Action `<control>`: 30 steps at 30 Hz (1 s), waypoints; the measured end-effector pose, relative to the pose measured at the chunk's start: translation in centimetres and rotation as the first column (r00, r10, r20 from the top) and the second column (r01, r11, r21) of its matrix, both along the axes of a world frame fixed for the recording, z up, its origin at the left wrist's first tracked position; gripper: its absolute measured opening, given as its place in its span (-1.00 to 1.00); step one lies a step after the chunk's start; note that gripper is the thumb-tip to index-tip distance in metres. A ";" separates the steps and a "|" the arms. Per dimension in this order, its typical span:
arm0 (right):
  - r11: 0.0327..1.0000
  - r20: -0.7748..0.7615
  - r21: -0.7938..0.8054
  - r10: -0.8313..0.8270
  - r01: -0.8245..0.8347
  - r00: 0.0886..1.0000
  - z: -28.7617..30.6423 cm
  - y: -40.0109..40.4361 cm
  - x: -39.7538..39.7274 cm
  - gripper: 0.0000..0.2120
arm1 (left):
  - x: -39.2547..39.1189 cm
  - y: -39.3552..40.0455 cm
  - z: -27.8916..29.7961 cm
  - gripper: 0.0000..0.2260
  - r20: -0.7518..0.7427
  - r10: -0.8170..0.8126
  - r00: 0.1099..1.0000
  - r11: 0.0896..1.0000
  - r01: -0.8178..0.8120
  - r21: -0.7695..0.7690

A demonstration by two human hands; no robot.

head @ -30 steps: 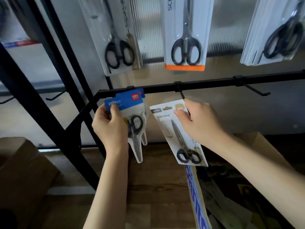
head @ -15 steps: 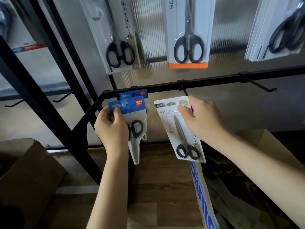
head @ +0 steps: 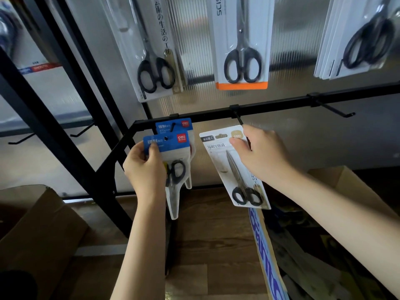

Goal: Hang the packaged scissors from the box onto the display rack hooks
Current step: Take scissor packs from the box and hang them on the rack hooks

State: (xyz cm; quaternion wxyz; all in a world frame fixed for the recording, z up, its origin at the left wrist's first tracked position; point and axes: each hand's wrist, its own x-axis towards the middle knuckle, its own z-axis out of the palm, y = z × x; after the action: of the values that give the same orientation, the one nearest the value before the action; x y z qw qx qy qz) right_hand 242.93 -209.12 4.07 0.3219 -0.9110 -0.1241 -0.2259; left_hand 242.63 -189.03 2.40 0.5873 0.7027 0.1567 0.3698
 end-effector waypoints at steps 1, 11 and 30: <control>1.000 -0.003 0.001 -0.002 0.002 1.000 0.0 -0.1 0.0 -0.59 | 0.3 0.0 -0.1 -0.88 -0.004 0.001 1.000 1.000 -0.001 -0.005; 1.000 0.013 0.011 -0.027 0.027 1.000 0.1 -0.6 0.3 -0.62 | 3.7 0.1 0.5 -0.86 -0.161 0.013 0.987 0.994 0.004 0.109; 0.969 0.191 0.216 0.077 -0.118 0.979 11.0 -2.2 -0.1 -0.77 | -2.0 -4.9 13.5 -0.84 0.171 0.030 0.985 0.952 -0.080 0.295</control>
State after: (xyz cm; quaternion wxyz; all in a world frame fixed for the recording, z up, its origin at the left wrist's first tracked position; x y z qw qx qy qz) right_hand 242.87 -211.35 15.11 0.4217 -0.8369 -0.1710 -0.3042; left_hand 240.60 -193.92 15.90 0.4738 0.7465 0.0691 0.4621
